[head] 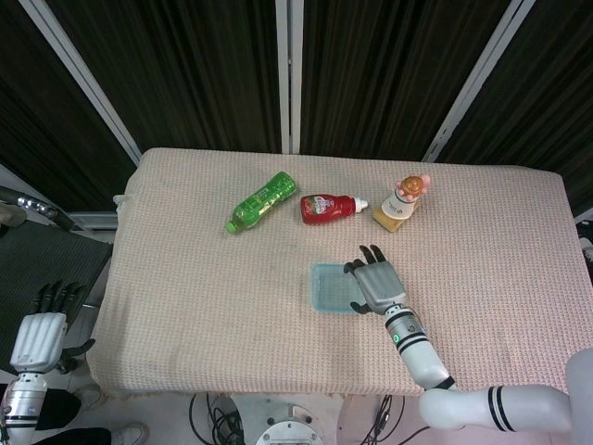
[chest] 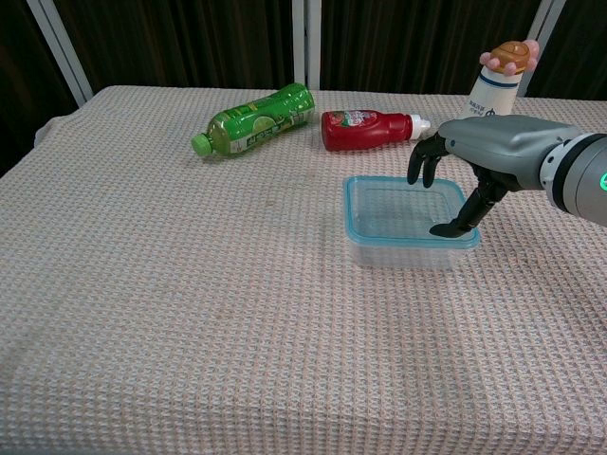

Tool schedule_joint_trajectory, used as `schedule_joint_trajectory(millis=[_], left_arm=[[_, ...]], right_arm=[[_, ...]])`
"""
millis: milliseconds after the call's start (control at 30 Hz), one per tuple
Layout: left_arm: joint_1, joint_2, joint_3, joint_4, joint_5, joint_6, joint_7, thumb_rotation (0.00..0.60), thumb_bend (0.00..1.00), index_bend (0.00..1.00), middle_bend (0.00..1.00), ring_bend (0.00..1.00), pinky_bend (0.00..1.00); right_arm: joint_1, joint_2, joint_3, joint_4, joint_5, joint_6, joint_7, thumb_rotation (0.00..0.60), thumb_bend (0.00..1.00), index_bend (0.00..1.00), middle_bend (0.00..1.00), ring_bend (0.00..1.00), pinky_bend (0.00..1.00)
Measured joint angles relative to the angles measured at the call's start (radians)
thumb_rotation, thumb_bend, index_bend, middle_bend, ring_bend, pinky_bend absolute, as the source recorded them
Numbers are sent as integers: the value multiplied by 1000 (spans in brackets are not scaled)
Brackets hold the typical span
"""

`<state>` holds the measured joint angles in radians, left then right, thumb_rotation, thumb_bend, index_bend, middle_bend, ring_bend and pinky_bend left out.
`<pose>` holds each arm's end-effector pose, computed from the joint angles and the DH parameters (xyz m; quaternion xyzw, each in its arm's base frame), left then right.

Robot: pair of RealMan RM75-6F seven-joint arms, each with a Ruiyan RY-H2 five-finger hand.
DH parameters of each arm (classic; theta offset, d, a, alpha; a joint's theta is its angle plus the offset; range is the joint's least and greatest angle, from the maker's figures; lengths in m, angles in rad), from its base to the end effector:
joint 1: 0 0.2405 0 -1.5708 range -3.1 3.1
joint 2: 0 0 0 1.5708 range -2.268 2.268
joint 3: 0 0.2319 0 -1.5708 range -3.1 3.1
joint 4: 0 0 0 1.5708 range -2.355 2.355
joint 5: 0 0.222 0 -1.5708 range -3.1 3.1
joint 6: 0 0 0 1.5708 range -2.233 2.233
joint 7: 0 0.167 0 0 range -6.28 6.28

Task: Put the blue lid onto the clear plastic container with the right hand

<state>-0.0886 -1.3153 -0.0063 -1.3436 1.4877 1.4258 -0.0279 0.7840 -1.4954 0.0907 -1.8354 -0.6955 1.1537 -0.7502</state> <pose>-0.3344 0.1965 0.0885 -0.6143 -0.4056 -0.3439 0.5829 -0.1175 -0.2945 -0.0385 0.7500 -0.4182 0.2585 0.4426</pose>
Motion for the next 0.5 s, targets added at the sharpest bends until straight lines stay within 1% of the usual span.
schedule_joint_trajectory(millis=[233, 433, 500], left_arm=[[0, 0, 0, 1, 3, 5, -1, 600, 0, 140, 100, 0, 21], [1, 2, -4, 0, 8, 16, -3, 600, 0, 140, 100, 0, 21], [1, 0, -5, 1, 9, 20, -3, 600, 0, 139, 100, 0, 21]], right_arm=[[-8, -1, -7, -7, -20, 14, 8, 600, 0, 299, 302, 1, 0], [-30, 33, -3, -55, -84, 65, 26, 600, 0, 290, 297, 1, 0], [-45, 54, -3, -78, -111, 90, 36, 600, 0, 273, 296, 1, 0]])
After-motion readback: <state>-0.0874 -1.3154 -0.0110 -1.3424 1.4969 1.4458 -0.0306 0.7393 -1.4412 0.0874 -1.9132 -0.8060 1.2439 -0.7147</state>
